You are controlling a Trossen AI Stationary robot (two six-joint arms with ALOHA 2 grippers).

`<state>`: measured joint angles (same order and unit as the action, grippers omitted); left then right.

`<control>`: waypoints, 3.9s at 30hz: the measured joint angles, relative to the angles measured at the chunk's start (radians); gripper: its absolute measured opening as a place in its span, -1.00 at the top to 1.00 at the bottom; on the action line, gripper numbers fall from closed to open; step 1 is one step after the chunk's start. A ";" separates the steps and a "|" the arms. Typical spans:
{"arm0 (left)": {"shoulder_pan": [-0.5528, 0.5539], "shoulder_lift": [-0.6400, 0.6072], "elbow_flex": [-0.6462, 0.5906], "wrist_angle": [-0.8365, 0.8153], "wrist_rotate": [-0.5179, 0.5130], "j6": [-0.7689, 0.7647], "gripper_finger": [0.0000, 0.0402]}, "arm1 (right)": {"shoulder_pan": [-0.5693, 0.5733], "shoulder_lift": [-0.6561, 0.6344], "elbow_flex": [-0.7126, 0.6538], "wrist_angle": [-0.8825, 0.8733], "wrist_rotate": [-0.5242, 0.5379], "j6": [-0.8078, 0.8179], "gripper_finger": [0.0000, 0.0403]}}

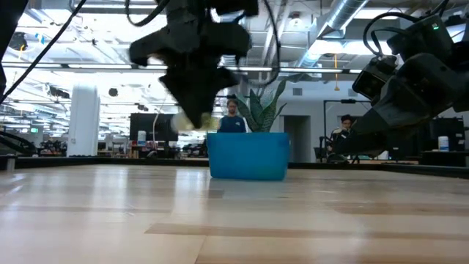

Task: Pick and place pill bottles into a basket
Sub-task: Put the yellow pill bottle into the bin, then return to Home Position

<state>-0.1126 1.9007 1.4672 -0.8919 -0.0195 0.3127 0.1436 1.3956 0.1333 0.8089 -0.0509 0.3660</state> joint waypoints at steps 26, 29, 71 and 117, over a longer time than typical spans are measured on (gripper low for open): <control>0.302 0.012 0.168 0.372 -0.092 -0.548 0.49 | 0.025 0.000 0.000 0.000 -0.003 0.001 -0.62; 0.316 0.038 0.165 0.343 -0.050 -0.645 0.49 | 0.034 0.000 0.000 0.000 -0.003 0.001 -0.62; 0.225 -0.341 0.170 0.378 0.006 -0.450 -0.05 | 0.053 -0.003 0.000 0.478 -0.038 -0.338 -0.62; 0.098 -1.549 -1.456 1.246 0.259 -0.394 -0.05 | -0.532 -0.003 0.000 0.499 -0.984 -0.050 -0.62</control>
<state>-0.0151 0.3517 0.0116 0.3543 0.2396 -0.0813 -0.3885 1.3930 0.1333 1.3083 -1.0344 0.3159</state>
